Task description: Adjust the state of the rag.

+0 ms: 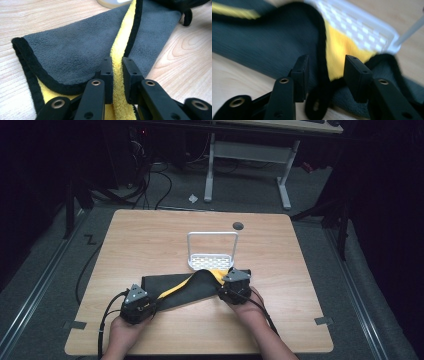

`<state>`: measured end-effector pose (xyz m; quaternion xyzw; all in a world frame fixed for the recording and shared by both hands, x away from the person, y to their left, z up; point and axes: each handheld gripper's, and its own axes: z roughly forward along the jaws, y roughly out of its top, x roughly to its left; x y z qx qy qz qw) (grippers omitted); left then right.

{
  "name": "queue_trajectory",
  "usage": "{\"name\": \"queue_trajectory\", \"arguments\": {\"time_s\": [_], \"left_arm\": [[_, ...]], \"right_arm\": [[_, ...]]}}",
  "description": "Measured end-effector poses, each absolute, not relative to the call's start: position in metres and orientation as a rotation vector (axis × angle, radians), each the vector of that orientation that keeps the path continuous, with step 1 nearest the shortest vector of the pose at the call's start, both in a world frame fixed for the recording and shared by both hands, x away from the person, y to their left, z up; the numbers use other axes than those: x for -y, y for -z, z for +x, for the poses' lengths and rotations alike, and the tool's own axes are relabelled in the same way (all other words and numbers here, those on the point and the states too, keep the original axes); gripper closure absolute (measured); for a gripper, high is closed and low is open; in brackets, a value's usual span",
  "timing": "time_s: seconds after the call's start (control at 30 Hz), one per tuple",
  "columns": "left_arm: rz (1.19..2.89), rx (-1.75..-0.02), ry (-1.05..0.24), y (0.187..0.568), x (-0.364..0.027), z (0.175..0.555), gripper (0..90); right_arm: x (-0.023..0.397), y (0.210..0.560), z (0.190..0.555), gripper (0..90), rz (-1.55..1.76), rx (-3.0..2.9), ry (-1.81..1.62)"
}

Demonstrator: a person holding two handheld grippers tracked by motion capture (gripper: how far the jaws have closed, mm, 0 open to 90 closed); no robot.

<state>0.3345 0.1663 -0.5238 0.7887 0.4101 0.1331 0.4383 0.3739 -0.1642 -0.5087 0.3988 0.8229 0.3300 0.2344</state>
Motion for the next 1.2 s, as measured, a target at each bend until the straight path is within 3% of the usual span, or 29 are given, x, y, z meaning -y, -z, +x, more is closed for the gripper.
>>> {"name": "queue_trajectory", "arguments": {"time_s": [0.03, 0.1, 0.17, 0.33, 0.5, 0.67, 0.77, 0.87, 0.93, 1.07, 1.2], "left_arm": [[1.959, -1.016, -0.331, 0.523, -0.166, 0.333, 80.2], [1.964, -1.006, -0.328, 0.522, -0.167, 0.330, 80.4], [1.967, -0.993, -0.317, 0.521, -0.168, 0.324, 80.4], [2.001, -0.936, -0.272, 0.516, -0.165, 0.299, 79.7], [2.080, -0.879, -0.248, 0.518, -0.154, 0.275, 78.2], [2.106, -0.894, -0.220, 0.522, -0.156, 0.260, 63.7], [2.073, -0.895, -0.209, 0.520, -0.161, 0.257, 54.1], [2.038, -0.917, -0.238, 0.519, -0.167, 0.265, 53.0], [2.008, -0.944, -0.271, 0.519, -0.174, 0.277, 56.7], [2.051, -1.024, -0.366, 0.522, -0.183, 0.309, 72.9], [2.102, -1.038, -0.396, 0.530, -0.179, 0.323, 80.2]], "right_arm": [[0.164, 0.516, 0.378, 61.0, 1.114, -2.272, -0.882], [0.166, 0.520, 0.380, 82.1, 1.120, -2.259, -0.882], [0.172, 0.510, 0.373, 84.3, 1.115, -2.223, -0.908], [0.215, 0.477, 0.313, 84.0, 1.093, -2.165, -1.032], [0.251, 0.489, 0.251, 77.9, 1.183, -2.223, -1.053], [0.267, 0.490, 0.227, 67.3, 1.227, -2.196, -1.098], [0.277, 0.487, 0.231, 64.8, 1.270, -2.151, -1.126], [0.278, 0.488, 0.242, 66.2, 1.261, -2.128, -1.103], [0.275, 0.493, 0.256, 68.2, 1.264, -2.135, -1.083], [0.261, 0.503, 0.292, 77.3, 1.245, -2.173, -1.020], [0.246, 0.513, 0.327, 86.2, 1.229, -2.199, -0.924]]}}
